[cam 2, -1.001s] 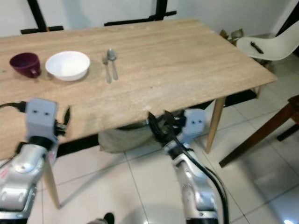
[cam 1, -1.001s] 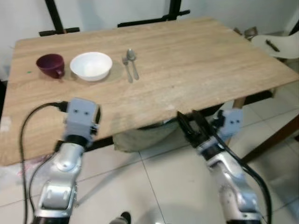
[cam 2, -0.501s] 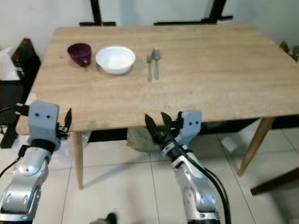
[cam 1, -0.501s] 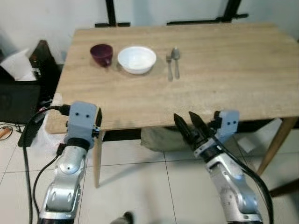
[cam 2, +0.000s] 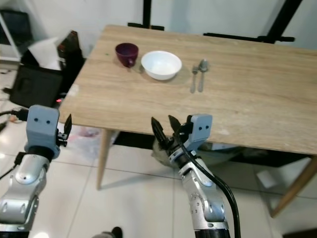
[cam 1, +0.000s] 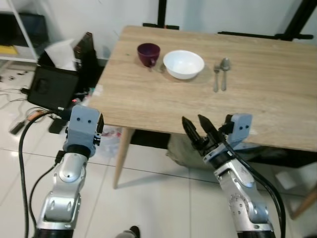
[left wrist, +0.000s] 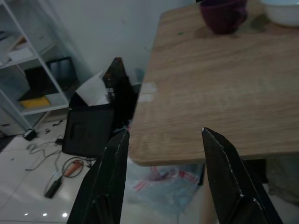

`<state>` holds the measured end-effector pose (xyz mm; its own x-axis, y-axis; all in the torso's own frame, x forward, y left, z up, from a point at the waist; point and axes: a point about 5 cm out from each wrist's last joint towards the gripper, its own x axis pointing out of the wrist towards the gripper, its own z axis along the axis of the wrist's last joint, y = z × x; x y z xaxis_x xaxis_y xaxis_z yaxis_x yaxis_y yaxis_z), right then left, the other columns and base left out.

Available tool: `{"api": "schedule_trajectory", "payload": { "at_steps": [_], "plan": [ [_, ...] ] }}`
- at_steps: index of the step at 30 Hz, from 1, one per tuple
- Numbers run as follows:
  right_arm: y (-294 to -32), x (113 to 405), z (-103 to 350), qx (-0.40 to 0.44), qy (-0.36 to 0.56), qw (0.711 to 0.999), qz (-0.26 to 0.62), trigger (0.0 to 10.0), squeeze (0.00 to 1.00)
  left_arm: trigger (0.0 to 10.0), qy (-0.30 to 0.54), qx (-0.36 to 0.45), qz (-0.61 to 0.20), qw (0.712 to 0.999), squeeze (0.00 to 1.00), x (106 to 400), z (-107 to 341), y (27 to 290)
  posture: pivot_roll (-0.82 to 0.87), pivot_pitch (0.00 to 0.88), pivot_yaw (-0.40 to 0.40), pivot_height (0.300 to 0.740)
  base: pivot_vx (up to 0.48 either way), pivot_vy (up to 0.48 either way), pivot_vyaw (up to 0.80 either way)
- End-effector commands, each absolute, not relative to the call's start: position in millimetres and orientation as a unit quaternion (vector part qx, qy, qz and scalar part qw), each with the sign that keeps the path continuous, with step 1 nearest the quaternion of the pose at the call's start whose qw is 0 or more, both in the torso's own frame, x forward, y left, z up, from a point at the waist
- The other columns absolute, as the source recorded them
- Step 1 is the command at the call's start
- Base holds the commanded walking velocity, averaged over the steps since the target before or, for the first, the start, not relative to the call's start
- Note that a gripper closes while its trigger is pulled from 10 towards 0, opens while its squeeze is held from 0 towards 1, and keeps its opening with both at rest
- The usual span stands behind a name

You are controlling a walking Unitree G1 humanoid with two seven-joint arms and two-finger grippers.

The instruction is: Setting the table

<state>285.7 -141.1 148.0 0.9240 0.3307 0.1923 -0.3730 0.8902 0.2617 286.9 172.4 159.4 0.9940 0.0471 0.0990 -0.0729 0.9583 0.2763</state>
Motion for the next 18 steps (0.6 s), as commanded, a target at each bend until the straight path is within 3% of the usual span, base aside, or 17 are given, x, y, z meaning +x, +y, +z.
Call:
{"api": "schedule_trajectory", "payload": {
  "at_steps": [1,18],
  "plan": [
    [-144.7,286.3,147.9,0.156,-0.071,0.970,0.172,10.0,0.00,10.0,-0.045,0.146,0.032,0.988,0.00,289.1,158.5,172.2,-0.09,0.000,0.033,0.740,0.326,0.000,0.00],
    [-131.4,284.7,151.0,0.159,-0.076,0.961,0.212,10.0,0.00,10.0,-0.050,0.156,0.038,0.986,0.00,287.6,158.4,173.0,-0.08,0.000,0.029,0.740,0.451,0.000,0.00]
  ]
}}
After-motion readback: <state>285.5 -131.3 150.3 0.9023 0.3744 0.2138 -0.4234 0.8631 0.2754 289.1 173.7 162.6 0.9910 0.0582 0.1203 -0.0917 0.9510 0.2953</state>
